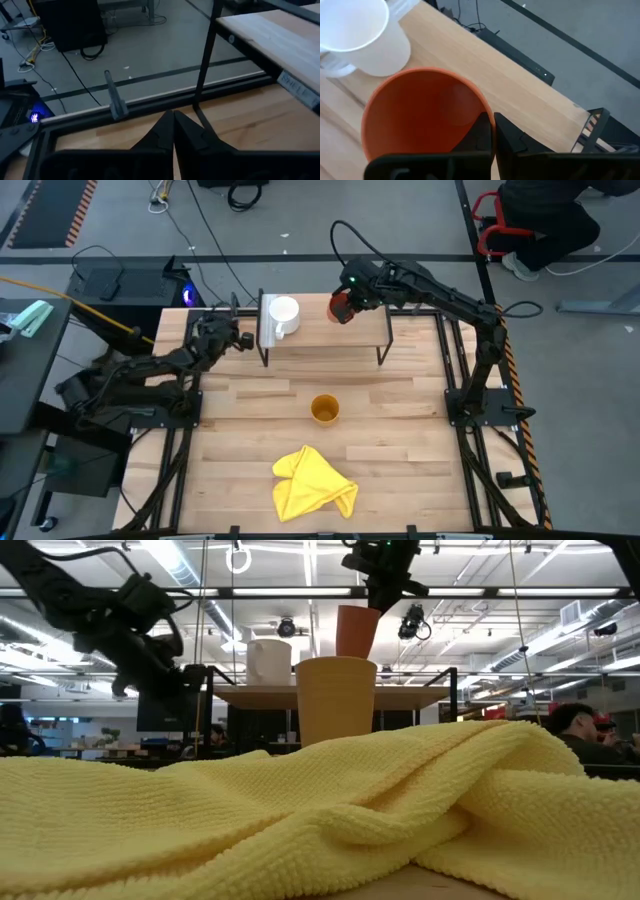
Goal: Stack small to large cups/mugs on shelf
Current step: Put the orange cup on the shelf
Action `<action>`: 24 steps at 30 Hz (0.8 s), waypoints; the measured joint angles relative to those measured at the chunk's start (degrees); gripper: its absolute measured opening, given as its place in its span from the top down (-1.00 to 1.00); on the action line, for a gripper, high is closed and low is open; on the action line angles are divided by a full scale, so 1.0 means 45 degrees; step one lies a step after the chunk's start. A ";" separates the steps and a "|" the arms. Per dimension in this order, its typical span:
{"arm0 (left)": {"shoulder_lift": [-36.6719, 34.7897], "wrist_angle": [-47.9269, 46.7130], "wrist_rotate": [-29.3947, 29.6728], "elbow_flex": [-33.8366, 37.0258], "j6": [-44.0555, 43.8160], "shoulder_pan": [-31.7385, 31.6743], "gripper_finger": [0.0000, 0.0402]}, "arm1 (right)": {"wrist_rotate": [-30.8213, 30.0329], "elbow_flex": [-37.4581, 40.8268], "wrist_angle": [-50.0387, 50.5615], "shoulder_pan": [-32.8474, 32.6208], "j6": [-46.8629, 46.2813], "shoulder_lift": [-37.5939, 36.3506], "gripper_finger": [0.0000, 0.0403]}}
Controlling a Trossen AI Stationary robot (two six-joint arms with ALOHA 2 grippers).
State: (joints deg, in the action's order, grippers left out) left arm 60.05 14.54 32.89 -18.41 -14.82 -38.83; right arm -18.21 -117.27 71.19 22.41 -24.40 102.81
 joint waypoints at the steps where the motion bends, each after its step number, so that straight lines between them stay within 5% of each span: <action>1: 0.0313 -0.0028 0.0098 -0.0210 0.0056 -0.0004 0.91 | 0.0013 0.0000 0.0001 -0.0006 0.0054 0.0013 0.98; 12: 0.3173 0.0335 -0.0041 -0.1861 0.0198 0.0107 0.97 | 0.0047 0.0000 0.0003 0.0072 0.0524 0.0013 0.98; 24: 0.3678 -0.0040 -0.0249 -0.2265 0.0566 0.0051 0.89 | 0.0570 0.0005 0.0091 0.0485 0.0490 0.0131 0.98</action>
State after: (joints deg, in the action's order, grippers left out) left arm 76.60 14.36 31.77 -28.60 -12.28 -38.60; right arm -15.64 -117.25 71.60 24.60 -22.20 103.40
